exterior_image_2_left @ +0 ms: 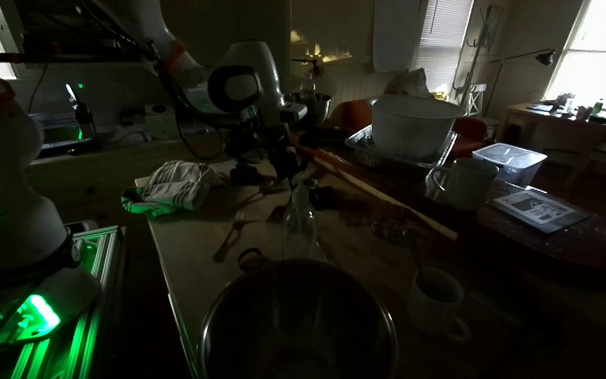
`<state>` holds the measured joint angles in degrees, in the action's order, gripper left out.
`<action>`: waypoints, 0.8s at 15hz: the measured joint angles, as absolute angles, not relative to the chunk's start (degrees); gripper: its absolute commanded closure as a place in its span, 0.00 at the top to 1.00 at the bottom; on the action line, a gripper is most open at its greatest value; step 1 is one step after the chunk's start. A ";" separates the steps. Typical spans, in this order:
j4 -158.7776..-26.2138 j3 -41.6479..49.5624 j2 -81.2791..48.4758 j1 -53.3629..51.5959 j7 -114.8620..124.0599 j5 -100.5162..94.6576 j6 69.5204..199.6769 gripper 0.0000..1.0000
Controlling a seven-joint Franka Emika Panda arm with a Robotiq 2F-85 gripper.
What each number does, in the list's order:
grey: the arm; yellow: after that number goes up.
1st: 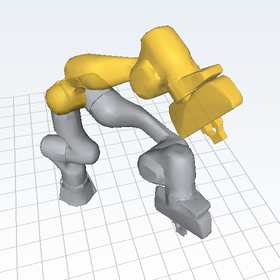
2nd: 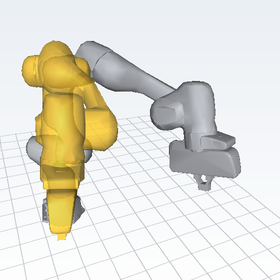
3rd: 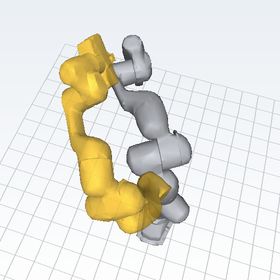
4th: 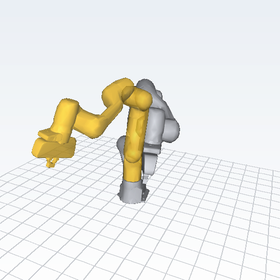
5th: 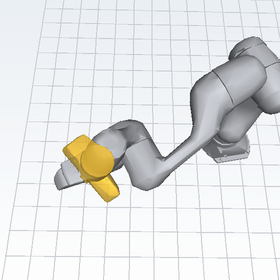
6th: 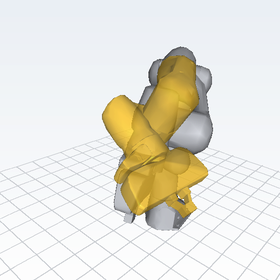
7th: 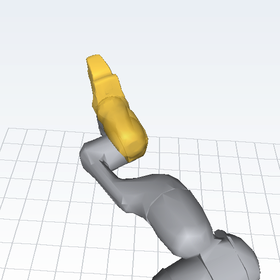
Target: Put the blue object inside the dish
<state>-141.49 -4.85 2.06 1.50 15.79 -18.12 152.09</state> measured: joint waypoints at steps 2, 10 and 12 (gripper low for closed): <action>-141.48 -4.76 0.38 1.39 16.86 -18.59 158.43 1.00; -137.83 1.58 -14.07 -1.61 24.79 -31.67 183.98 1.00; -135.62 4.26 -16.74 -3.79 24.80 -31.67 185.37 1.00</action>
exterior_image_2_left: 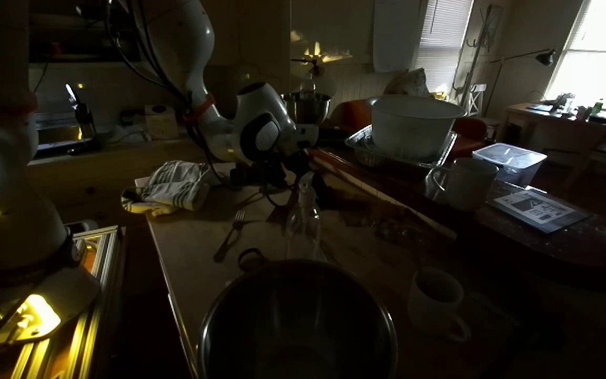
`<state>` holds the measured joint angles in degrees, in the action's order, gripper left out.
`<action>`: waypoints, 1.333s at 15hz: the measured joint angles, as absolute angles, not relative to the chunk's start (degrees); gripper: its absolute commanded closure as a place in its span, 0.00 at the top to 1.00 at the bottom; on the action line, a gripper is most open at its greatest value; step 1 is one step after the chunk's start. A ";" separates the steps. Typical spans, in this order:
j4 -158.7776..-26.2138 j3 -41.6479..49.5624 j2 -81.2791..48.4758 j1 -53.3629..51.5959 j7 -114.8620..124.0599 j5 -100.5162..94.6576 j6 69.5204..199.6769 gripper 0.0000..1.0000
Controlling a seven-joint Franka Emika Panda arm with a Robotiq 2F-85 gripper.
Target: Put the blue object inside the dish
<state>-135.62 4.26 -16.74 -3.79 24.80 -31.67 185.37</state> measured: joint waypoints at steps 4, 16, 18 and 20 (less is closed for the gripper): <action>-132.69 4.54 -21.73 -6.49 24.95 -31.40 185.37 1.00; -126.98 11.84 -28.02 -16.28 30.76 -29.22 185.37 0.66; -126.49 13.63 -28.47 -17.91 31.94 -28.39 185.31 0.49; -126.28 14.58 -28.86 -19.09 32.95 -27.60 185.02 0.33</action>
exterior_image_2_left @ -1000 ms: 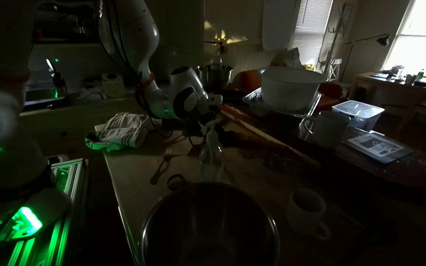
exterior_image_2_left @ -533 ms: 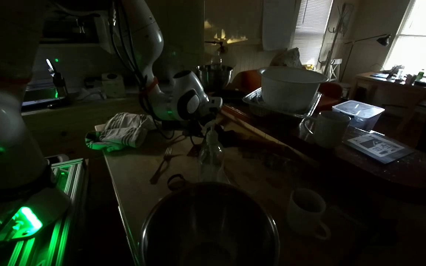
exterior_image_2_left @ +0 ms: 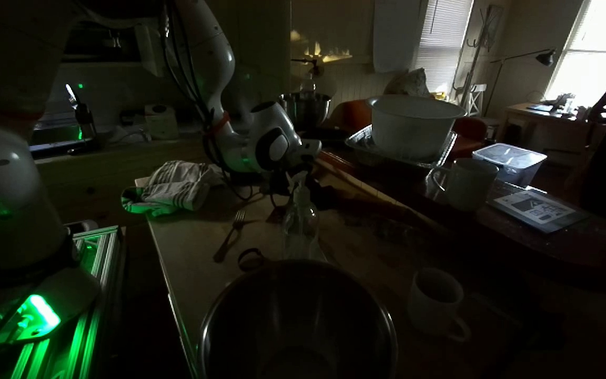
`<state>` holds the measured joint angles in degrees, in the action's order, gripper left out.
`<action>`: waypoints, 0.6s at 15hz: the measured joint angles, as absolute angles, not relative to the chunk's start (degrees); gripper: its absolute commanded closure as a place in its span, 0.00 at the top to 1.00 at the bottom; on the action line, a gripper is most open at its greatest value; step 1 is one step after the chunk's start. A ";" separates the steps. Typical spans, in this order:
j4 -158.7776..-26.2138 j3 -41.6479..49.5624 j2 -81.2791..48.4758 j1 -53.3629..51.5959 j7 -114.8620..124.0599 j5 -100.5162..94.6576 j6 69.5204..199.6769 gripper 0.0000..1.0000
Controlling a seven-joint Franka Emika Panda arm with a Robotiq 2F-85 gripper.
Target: Put the blue object inside the dish
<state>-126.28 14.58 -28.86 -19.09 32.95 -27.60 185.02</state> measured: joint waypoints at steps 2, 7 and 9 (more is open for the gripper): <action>-126.23 15.04 -28.89 -20.01 33.93 -26.85 184.55 0.27; -126.15 15.79 -28.31 -22.13 35.27 -26.01 182.92 0.27; -126.86 14.28 -26.83 -21.58 34.73 -26.06 181.41 0.27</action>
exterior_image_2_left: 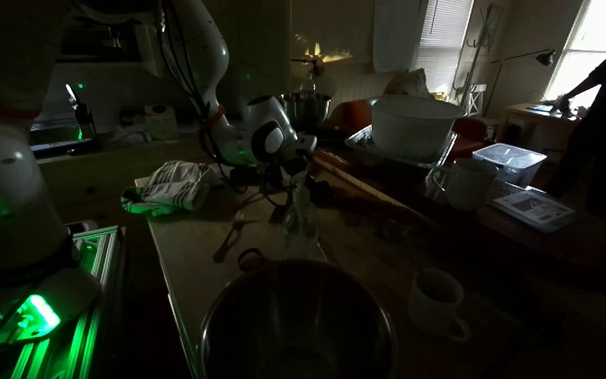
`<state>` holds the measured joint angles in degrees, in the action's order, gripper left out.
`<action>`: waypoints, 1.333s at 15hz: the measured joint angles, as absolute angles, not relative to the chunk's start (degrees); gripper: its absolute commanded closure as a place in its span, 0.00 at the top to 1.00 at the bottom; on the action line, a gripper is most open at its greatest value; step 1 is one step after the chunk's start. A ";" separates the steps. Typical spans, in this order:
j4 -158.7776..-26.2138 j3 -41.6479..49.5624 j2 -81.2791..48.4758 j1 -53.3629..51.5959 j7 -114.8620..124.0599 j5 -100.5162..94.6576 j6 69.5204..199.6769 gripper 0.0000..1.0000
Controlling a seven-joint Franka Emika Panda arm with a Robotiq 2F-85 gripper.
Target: Put the blue object inside the dish
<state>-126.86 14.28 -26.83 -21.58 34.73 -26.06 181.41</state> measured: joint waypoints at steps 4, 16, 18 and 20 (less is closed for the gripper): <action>-131.45 11.70 -18.96 -19.04 32.73 -26.07 178.37 0.27; -146.55 4.09 8.20 -10.42 1.95 -5.01 160.51 0.27; -147.18 3.23 12.78 -9.94 -1.00 -2.05 161.10 0.27; -147.28 2.07 16.06 -8.13 -0.47 -2.11 164.80 0.27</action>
